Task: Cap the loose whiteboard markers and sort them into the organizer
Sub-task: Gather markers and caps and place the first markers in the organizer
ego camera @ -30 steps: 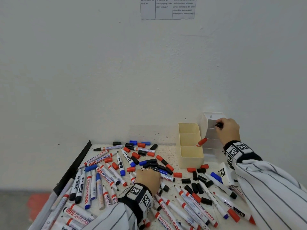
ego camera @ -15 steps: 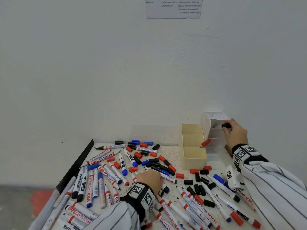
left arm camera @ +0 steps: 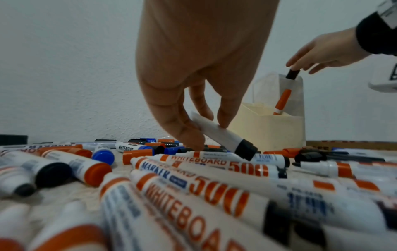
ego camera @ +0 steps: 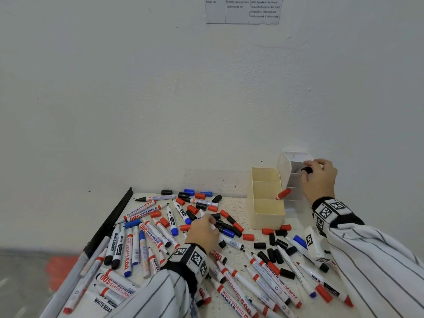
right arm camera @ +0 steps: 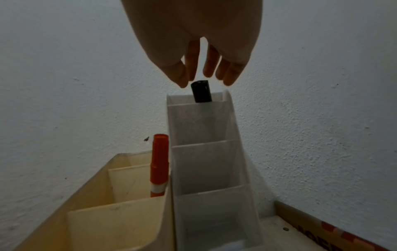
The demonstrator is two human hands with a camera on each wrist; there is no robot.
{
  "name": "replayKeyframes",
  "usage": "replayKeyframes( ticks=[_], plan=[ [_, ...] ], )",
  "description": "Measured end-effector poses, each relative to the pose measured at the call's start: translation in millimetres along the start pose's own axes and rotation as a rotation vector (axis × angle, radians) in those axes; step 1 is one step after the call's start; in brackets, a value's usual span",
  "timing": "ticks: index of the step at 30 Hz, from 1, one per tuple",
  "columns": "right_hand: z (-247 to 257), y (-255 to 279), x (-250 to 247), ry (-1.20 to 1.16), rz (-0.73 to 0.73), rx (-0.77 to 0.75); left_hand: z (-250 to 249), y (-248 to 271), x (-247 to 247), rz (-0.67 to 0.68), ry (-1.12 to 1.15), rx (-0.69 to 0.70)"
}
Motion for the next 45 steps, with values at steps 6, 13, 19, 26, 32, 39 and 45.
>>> replayKeyframes(
  ticks=[6, 13, 19, 26, 32, 39, 45],
  plan=[
    [54, 34, -5, -0.226, 0.051, -0.136, -8, 8, -27, -0.128, 0.304, 0.074],
    [81, 97, 92, -0.130, 0.804, -0.132, 12, 19, -49, -0.167, 0.431, 0.061],
    [79, 151, 151, 0.183, 1.191, -0.064, 45, 28, -65, -0.068, 0.353, -0.044],
    [83, 155, 173, 0.320, 1.111, -0.109, 80, 28, -78, -0.009, 0.270, -0.115],
    [89, 143, 177, 0.292, 1.002, -0.119, 90, 31, -80, 0.012, 0.293, -0.144],
    [104, 154, 181, 0.358, 1.063, -0.283, 93, 30, -80, -0.016, 0.273, -0.153],
    [109, 154, 189, 0.519, 1.014, -0.249, 102, 30, -83, -0.044, 0.247, -0.197]
  ],
)
Point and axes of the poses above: each hand's wrist, its own y-axis away from the middle knuckle, its own x-axis out of the palm, z = x × y, the point moved 7 cm from there along -y, towards the middle knuckle
